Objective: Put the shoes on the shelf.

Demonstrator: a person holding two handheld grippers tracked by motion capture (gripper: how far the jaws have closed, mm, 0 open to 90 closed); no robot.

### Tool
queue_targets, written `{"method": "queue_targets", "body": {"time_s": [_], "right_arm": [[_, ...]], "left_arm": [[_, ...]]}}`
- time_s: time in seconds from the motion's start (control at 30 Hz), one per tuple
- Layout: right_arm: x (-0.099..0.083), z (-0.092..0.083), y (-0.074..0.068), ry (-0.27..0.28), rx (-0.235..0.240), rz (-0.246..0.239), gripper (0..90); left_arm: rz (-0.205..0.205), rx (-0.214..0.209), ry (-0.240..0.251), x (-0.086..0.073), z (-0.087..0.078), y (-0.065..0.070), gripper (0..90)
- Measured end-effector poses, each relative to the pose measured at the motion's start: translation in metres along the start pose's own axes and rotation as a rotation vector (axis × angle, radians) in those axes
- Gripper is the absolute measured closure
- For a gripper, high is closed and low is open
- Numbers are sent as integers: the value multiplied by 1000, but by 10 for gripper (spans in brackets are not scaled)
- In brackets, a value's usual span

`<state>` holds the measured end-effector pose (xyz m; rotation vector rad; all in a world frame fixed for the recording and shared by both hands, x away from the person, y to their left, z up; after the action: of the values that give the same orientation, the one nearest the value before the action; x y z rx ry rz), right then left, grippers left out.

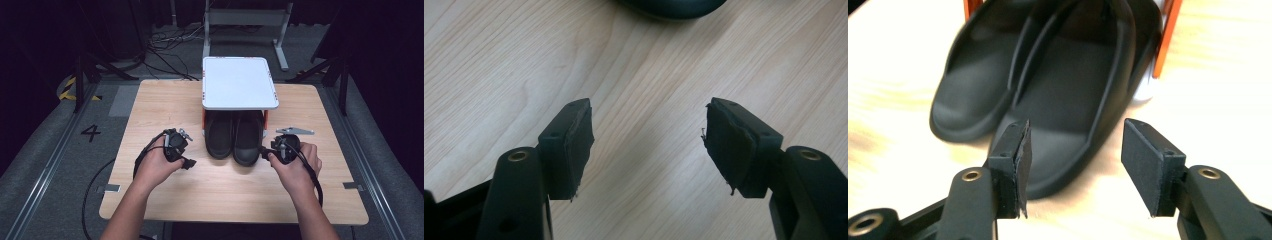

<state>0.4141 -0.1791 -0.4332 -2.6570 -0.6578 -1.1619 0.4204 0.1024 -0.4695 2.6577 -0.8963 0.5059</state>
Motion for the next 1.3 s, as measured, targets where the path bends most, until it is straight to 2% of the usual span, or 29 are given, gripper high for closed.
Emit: {"method": "queue_targets", "body": {"time_s": [0.07,0.17,0.23,0.3,0.37,0.43,0.47,0.53,0.57,0.63,0.73,0.83,0.93,1.03,1.2,1.3], "right_arm": [[-8,2,-2,-15,9,-5,470],[-18,6,-3,-39,19,1,487],[-27,12,-5,-65,21,1,501],[-33,16,-10,-93,23,-16,514],[-37,20,-17,-106,42,-25,529],[-41,23,-23,-134,51,-43,559],[-43,24,-27,-145,58,-49,572],[-45,26,-34,-166,89,-46,618],[-45,26,-34,-166,89,-46,618],[-48,31,-42,-189,155,-26,650],[-50,36,-49,-221,163,-42,689],[-51,42,-54,-248,172,-45,730],[-51,48,-54,-276,166,-28,756],[-51,53,-54,-294,180,8,774],[-47,58,-49,-324,171,45,818],[-45,60,-46,-330,158,42,824]], "left_arm": [[14,4,-4,2,5,5,363],[10,3,-5,3,8,10,368],[-4,5,8,6,10,14,405],[1,6,10,8,12,18,436],[19,0,-10,10,17,24,466],[32,-23,-41,10,23,30,510],[32,-23,-41,10,23,30,518],[51,-25,-77,10,31,37,553],[51,-25,-77,10,31,37,565],[59,-32,-84,10,38,41,581],[66,-40,-97,10,45,46,636],[77,-20,-92,13,53,51,686],[53,-23,-82,19,59,56,740],[20,-31,-62,28,63,59,780],[47,-10,-79,35,73,65,795],[38,-5,-68,38,77,65,814]]}}
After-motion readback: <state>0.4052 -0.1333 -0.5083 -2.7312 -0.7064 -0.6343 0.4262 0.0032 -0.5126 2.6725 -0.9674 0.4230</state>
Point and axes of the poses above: each handheld gripper's, and its own axes: z roughly forward along the jaws, x roughly out of its top, y roughly to its right, the point moved 7 cm from there along z, roughly forward along the jaws, and after that the axes turned 12 degrees about -z, right-handed, at the moved point
